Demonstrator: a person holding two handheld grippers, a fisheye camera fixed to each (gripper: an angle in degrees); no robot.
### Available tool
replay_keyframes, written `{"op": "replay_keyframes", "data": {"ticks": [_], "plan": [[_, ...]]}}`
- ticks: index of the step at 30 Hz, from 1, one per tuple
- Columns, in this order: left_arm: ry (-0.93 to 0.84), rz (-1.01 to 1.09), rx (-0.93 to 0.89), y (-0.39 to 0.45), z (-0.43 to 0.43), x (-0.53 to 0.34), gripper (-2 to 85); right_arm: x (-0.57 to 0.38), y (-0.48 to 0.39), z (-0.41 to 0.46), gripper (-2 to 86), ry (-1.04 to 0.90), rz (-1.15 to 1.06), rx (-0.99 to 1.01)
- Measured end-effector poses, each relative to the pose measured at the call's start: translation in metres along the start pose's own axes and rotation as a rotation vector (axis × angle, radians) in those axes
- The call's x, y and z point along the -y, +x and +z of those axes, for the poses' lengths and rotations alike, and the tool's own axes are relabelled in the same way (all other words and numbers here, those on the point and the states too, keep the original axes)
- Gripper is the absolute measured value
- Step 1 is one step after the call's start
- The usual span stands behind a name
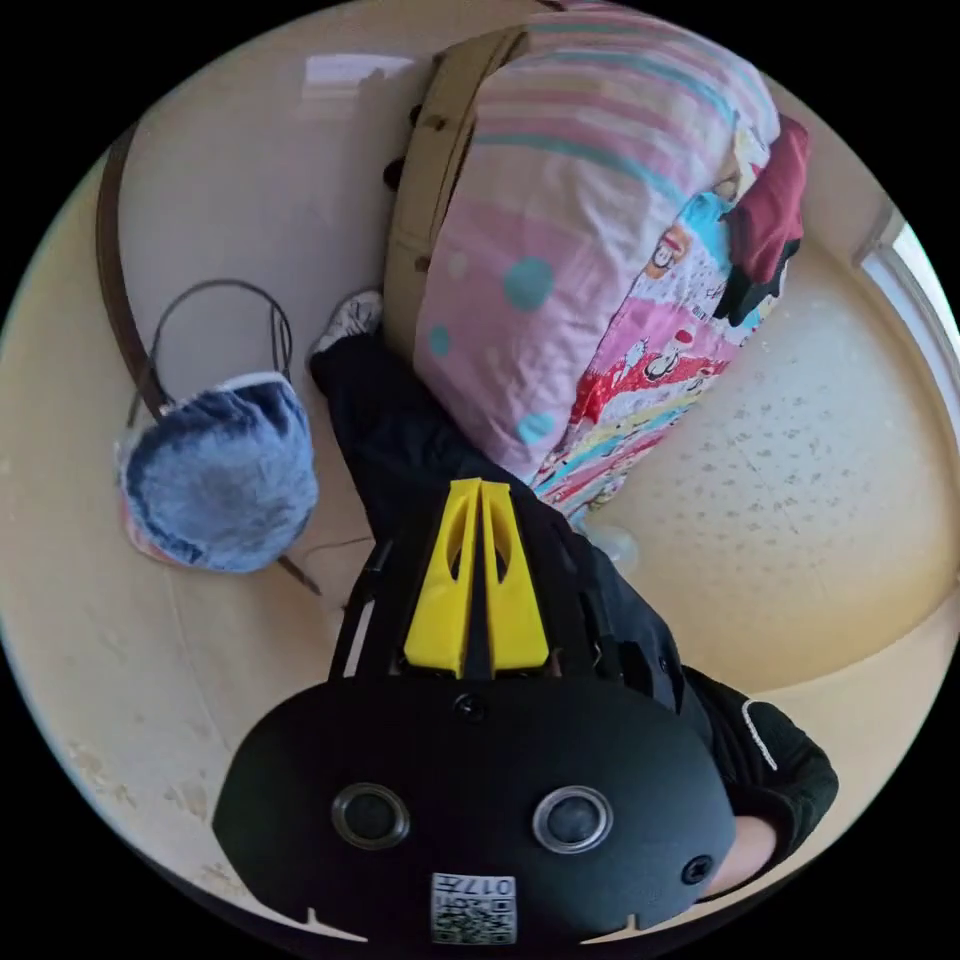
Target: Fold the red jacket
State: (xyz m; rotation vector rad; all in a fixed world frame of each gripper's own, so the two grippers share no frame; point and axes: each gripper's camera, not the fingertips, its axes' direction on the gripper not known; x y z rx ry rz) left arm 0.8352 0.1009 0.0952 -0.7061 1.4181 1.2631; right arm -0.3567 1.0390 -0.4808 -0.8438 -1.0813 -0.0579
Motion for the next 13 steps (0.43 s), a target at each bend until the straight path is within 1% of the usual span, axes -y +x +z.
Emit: {"op": "replay_keyframes", "data": {"ticks": [1, 2, 3, 4, 5, 6, 7, 9, 10, 12, 13], "plan": [[0.021, 0.039, 0.039, 0.026, -0.012, 0.009, -1.0, -0.017, -0.034, -0.031, 0.3, 0.087, -0.109, -0.048], [0.054, 0.123, 0.084, 0.083, -0.032, 0.029, -1.0, -0.038, -0.074, -0.055, 0.3, 0.167, -0.232, -0.086], [0.075, 0.217, 0.101, 0.147, -0.047, 0.048, -1.0, -0.049, -0.093, -0.065, 0.3, 0.204, -0.291, -0.102], [0.082, 0.265, 0.111, 0.18, -0.052, 0.057, -1.0, -0.075, -0.129, -0.08, 0.4, 0.281, -0.39, -0.134], [0.091, 0.356, 0.156, 0.249, -0.058, 0.072, -1.0, -0.101, -0.161, -0.089, 0.4, 0.354, -0.463, -0.162], [0.083, 0.435, 0.229, 0.317, -0.056, 0.083, -1.0, -0.114, -0.174, -0.091, 0.5, 0.385, -0.489, -0.177], [0.07, 0.475, 0.272, 0.352, -0.051, 0.088, -1.0, -0.139, -0.196, -0.089, 0.5, 0.431, -0.526, -0.219], [-0.01, 0.611, 0.465, 0.477, -0.012, 0.095, -1.0, -0.171, -0.214, -0.076, 0.5, 0.472, -0.538, -0.303], [-0.028, 0.642, 0.518, 0.504, 0.002, 0.094, -1.0, -0.188, -0.217, -0.063, 0.5, 0.485, -0.514, -0.357], [-0.115, 0.764, 0.706, 0.595, 0.076, 0.076, -1.0, -0.211, -0.207, -0.04, 0.4, 0.478, -0.438, -0.414], [-0.142, 0.792, 0.744, 0.613, 0.099, 0.069, -1.0, -0.224, -0.194, -0.026, 0.4, 0.463, -0.362, -0.427]]}}
